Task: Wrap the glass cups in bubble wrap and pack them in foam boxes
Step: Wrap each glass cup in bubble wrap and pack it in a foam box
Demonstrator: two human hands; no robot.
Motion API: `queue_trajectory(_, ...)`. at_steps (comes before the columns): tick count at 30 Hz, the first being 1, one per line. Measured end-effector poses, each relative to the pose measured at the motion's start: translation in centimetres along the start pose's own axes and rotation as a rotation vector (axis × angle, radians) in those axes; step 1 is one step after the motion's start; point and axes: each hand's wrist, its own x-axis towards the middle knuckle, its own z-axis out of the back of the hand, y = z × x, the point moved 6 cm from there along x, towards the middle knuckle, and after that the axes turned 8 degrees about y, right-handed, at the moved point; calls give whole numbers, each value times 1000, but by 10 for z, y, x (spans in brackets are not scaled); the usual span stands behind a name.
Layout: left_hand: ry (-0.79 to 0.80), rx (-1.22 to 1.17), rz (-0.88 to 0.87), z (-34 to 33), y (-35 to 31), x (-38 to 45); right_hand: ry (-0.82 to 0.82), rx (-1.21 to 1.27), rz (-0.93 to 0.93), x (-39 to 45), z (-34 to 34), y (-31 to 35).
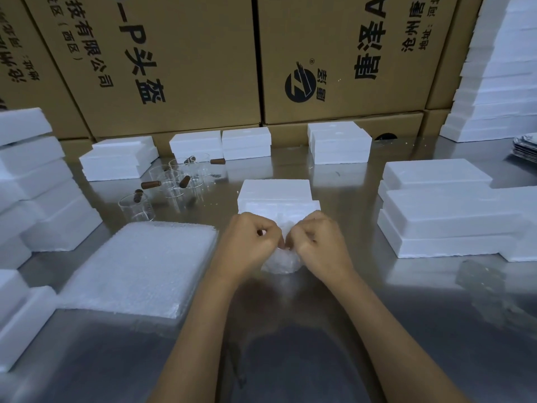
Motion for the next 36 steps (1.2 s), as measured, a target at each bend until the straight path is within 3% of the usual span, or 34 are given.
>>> queue_trajectory(3,116,252,38,-12,1,0,-214,421,-47,-2,20,-6)
queue_trajectory(5,141,358,54,-17,0,0,-205,480,-47,-1,22,-7)
queue_trajectory(7,138,383,53,-17,1,1,-113,382,-36,-1,14,-4)
queue_trajectory(10,104,217,10,-13,1,0,14,16,49,-3,-1,3)
queue_trajectory(13,-25,-51,-28,-4,-2,2,35,-262,88,-2,-6,4)
queue_trajectory(16,-115,-108,-15,5,-3,2,59,-368,104,-1,-11,4)
queue_trajectory(17,-111,-89,-4,6,-3,1,59,-315,97,-1,-11,4)
queue_trajectory(19,-39,-87,28,4,1,1,-4,15,27,-2,-3,5)
queue_trajectory(21,82,-171,80,-1,4,0,-176,289,-26,-3,13,1)
queue_trajectory(23,196,-236,128,-5,7,0,-319,359,-44,-4,31,-5)
queue_trajectory(25,255,-155,130,-8,9,1,-372,368,-77,-4,43,-13)
queue_trajectory(28,287,26,102,-14,12,4,-365,349,-171,0,47,-29)
queue_trajectory(31,300,132,101,-20,17,5,-252,300,-216,6,44,-40)
queue_trajectory(34,208,148,66,-15,14,7,-101,274,-174,10,35,-35)
queue_trajectory(36,110,77,22,-7,9,8,-117,312,-82,9,32,-24)
